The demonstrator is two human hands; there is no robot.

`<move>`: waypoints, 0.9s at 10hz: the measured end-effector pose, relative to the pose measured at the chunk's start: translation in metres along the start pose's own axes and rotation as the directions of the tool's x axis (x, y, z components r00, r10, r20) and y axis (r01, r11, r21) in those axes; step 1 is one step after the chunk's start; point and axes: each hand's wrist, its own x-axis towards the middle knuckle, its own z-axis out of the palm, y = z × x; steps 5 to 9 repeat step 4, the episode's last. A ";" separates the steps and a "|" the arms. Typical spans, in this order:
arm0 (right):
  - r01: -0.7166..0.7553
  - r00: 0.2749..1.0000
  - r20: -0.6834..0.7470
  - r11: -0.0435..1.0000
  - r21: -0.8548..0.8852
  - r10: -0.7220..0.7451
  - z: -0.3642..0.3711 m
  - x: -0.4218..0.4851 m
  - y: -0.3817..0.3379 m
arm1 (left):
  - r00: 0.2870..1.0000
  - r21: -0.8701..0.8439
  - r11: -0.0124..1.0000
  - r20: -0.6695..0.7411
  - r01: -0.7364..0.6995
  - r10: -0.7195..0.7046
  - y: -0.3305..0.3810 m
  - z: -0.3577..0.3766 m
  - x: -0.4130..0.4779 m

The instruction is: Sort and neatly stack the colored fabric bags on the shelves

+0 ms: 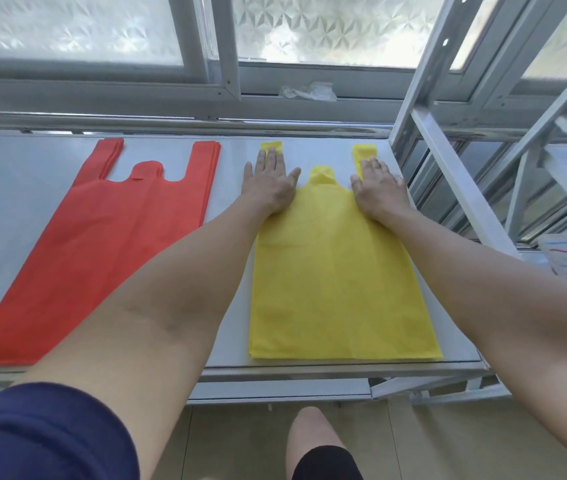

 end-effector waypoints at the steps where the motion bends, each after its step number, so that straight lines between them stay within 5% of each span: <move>1: -0.002 1.000 0.022 1.000 0.010 0.002 -0.003 -0.002 0.000 | 1.000 0.008 1.000 -0.001 -0.010 0.010 0.000 0.000 0.000; 2: -0.003 0.998 0.059 0.999 0.050 0.000 -0.016 -0.009 0.001 | 0.997 -0.077 0.996 -0.074 -0.040 0.034 -0.002 -0.003 -0.004; 4: 0.196 0.958 -0.200 0.978 -0.074 -0.207 -0.025 -0.065 -0.027 | 0.954 -0.362 0.921 -0.297 -0.145 0.034 -0.006 -0.006 -0.057; 9: 0.196 0.958 -0.200 0.978 -0.074 -0.207 -0.025 -0.065 -0.027 | 0.954 -0.362 0.921 -0.297 -0.145 0.034 -0.006 -0.006 -0.057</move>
